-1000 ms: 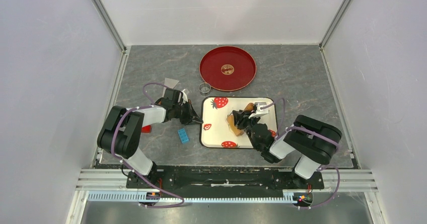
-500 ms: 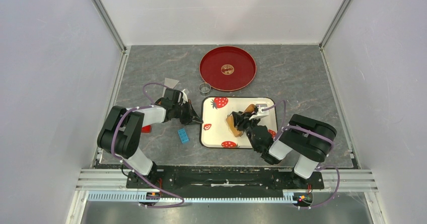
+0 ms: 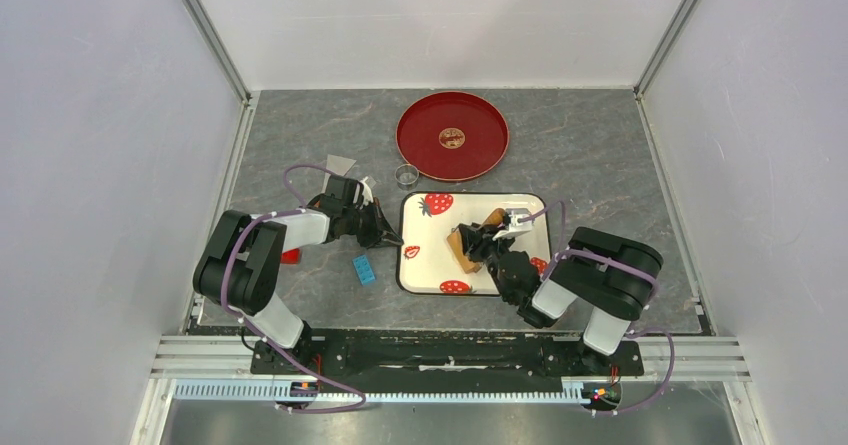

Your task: Roll out the dumpling wrappers from the dough

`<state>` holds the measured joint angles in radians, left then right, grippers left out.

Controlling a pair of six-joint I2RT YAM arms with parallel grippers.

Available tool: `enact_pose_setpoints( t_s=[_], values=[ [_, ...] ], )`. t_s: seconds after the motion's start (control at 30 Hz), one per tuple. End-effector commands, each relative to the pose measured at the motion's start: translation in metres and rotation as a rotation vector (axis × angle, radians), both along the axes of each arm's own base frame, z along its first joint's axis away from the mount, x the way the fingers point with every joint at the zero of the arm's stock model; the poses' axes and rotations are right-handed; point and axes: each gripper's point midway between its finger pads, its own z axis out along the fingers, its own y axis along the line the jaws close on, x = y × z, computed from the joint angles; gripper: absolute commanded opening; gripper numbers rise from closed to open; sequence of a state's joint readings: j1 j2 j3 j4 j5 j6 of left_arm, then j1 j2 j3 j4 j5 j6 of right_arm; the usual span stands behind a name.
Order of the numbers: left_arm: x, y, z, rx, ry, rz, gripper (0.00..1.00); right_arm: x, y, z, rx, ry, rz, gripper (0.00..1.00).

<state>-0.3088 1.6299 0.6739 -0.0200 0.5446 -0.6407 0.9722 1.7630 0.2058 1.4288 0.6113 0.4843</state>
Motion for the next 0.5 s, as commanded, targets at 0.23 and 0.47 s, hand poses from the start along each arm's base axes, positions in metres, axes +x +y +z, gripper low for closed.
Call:
enact_pose_setpoints(
  t_s=[0.23,0.47],
  values=[
    [-0.024,0.035,-0.053,0.205,0.135,0.081,0.02,-0.114,-0.098,-0.179,-0.762,0.539,0.241,0.0],
    [-0.024,0.034,-0.054,0.203,0.136,0.078,0.02,-0.114,-0.094,-0.181,-0.776,0.533,0.257,0.0]
  ],
)
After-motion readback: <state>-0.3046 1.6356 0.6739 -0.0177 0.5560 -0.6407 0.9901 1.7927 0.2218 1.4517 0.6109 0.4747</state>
